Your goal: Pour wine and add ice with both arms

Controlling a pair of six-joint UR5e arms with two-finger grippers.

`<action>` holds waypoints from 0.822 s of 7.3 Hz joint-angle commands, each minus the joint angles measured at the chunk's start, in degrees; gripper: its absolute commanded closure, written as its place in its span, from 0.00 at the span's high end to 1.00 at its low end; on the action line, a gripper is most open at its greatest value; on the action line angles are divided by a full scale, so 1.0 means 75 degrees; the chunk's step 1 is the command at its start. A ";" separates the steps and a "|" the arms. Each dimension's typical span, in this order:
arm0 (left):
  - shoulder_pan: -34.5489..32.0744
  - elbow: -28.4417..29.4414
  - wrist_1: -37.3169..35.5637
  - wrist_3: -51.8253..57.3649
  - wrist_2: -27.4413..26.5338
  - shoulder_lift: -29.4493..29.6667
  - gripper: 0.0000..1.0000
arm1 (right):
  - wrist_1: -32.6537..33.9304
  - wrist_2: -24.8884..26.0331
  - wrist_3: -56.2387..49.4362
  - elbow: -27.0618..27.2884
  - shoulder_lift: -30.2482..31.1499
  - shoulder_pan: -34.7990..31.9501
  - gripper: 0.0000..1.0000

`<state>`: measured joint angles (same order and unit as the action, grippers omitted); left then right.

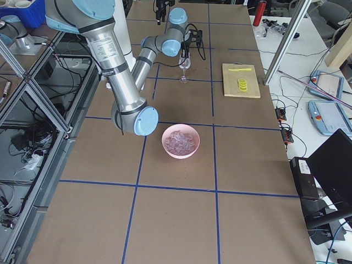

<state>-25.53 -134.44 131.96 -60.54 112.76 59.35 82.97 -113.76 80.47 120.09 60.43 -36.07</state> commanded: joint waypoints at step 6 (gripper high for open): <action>-0.2378 -0.1060 -0.4384 0.3108 0.0082 0.1752 1.00 | -0.0046 0.0895 0.0170 -0.1046 -0.1049 0.0907 0.00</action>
<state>-38.26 -142.02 103.65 -42.98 113.38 70.17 82.70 -107.31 81.73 113.53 53.80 -29.55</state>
